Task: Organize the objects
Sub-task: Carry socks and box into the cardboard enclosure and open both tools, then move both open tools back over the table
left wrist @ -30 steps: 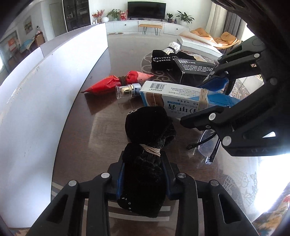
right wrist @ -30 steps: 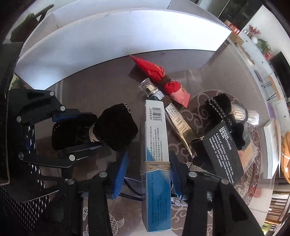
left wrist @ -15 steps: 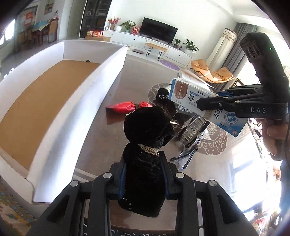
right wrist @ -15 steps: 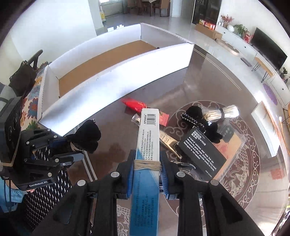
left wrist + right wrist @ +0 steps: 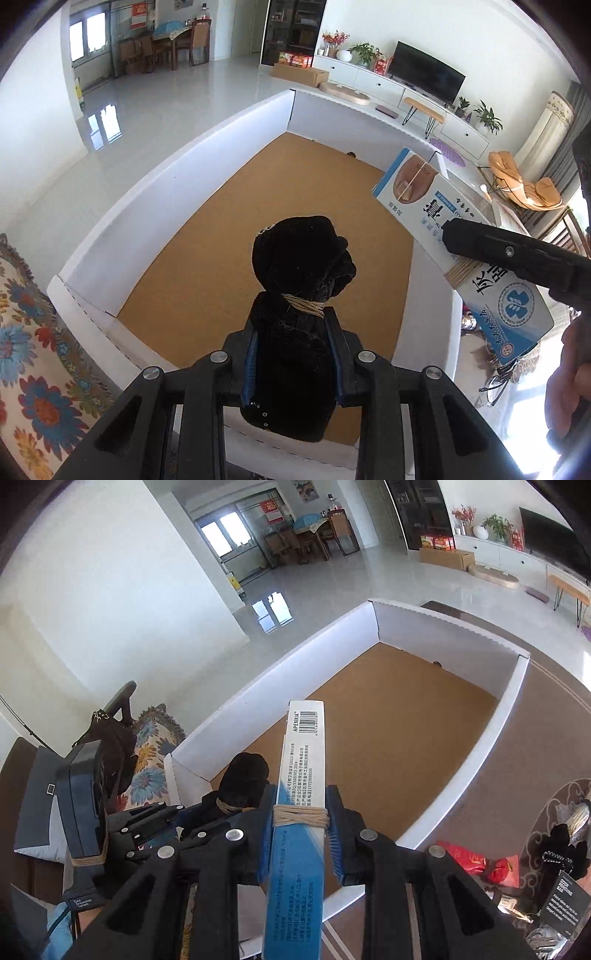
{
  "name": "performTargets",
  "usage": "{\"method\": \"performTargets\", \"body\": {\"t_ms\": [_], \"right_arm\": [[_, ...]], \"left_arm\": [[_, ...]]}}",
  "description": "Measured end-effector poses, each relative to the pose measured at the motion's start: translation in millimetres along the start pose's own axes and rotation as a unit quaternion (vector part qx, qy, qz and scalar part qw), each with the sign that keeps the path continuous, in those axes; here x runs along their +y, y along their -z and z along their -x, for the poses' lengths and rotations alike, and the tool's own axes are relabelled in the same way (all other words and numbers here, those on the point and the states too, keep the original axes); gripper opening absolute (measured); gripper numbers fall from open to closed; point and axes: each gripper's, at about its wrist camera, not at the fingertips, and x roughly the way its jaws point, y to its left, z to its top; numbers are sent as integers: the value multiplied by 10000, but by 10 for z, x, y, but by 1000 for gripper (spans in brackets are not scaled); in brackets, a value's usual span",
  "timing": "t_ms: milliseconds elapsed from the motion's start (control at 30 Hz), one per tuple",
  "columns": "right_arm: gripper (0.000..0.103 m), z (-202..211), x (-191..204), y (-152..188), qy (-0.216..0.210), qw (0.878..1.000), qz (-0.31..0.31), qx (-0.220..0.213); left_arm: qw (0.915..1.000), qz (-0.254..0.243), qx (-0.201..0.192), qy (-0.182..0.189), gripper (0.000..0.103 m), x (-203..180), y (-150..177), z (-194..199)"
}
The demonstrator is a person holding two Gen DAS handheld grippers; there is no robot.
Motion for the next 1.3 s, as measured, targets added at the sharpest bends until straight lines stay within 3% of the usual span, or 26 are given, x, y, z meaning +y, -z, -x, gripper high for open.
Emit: {"method": "performTargets", "body": {"t_ms": [133,233,300,433,567,700,800,867,967,1067,1300], "right_arm": [[26,-510,66,88,277,9994,-18,229],[30,-690,36,165,369,9987,-102,337],[47,-683,13,200,372,9988,-146,283],[66,-349,-40,250,357,9992,-64,-165],[103,226,-179,441,715,9939,120,-832],[103,772,-536,946,1235,9843,178,-1251],[103,1090,-929,1475,1933,9721,-6,-1328],[103,1297,-1237,1858,2340,9627,-278,-1331],[103,1568,-1651,2406,2770,9487,-702,-1352],[103,1691,-1918,2784,3094,9379,-958,-1240],[103,1662,-2233,3173,3279,9328,-1176,-929]], "left_arm": [[9992,-24,351,-191,31,112,47,-216],[9976,-128,362,-578,42,64,73,-307],[9974,-63,367,-617,56,23,46,-343],[9985,-12,-46,-539,60,-113,92,-157],[9984,-226,-494,-155,65,-502,228,133],[9928,-753,-671,652,83,-1192,591,342],[9855,-1132,-581,1126,89,-1732,976,347],[9828,-1320,-412,1225,89,-2018,1211,211],[9826,-1545,-138,1023,89,-2331,1454,-97],[9830,-1642,-138,804,89,-2457,1585,-311],[9799,-1940,-158,429,89,-2529,1688,-579]]}}
